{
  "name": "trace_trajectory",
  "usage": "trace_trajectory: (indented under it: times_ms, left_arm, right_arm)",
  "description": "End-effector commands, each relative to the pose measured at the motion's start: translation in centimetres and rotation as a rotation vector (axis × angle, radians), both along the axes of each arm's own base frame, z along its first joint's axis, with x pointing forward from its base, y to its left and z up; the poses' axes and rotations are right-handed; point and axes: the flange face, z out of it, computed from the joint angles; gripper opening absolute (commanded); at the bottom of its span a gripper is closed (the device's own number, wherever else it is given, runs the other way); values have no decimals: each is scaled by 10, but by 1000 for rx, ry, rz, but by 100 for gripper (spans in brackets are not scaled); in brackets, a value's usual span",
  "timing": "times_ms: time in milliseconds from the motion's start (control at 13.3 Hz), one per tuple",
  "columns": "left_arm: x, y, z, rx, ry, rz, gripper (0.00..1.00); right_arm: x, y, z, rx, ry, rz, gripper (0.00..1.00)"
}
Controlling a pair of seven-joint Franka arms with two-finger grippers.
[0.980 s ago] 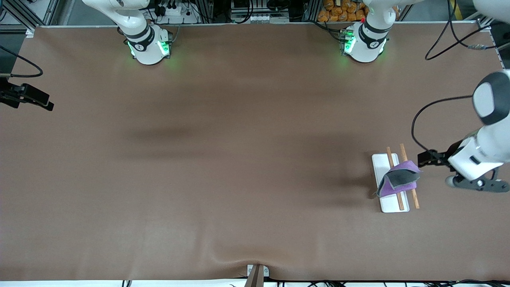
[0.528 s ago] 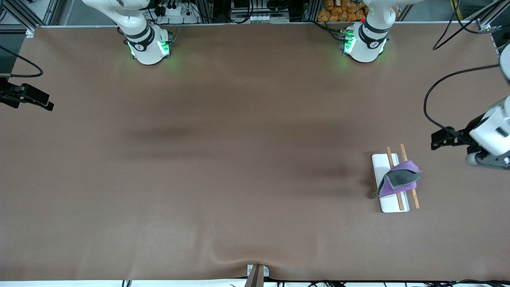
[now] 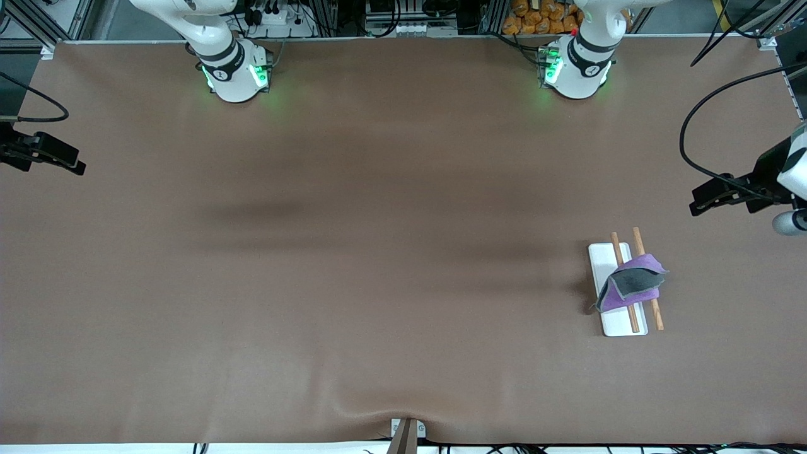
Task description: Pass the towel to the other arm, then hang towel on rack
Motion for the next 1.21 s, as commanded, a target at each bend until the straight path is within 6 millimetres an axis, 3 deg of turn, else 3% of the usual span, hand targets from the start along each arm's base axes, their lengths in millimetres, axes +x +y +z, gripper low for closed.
trace_trajectory:
  times_ms: [0,452,1131]
  left_arm:
    - [-23,-13,14,-14,27,32,100]
    - [-51,-34,14,-1,30,53,100]
    - [-71,-31,27,23,58,44,100]
  right_arm:
    - [-2,-1,3,-9,1,7,100]
    - [-2,-1,3,-9,1,7,100]
    - [-2,-5,2,-12,0,1,100]
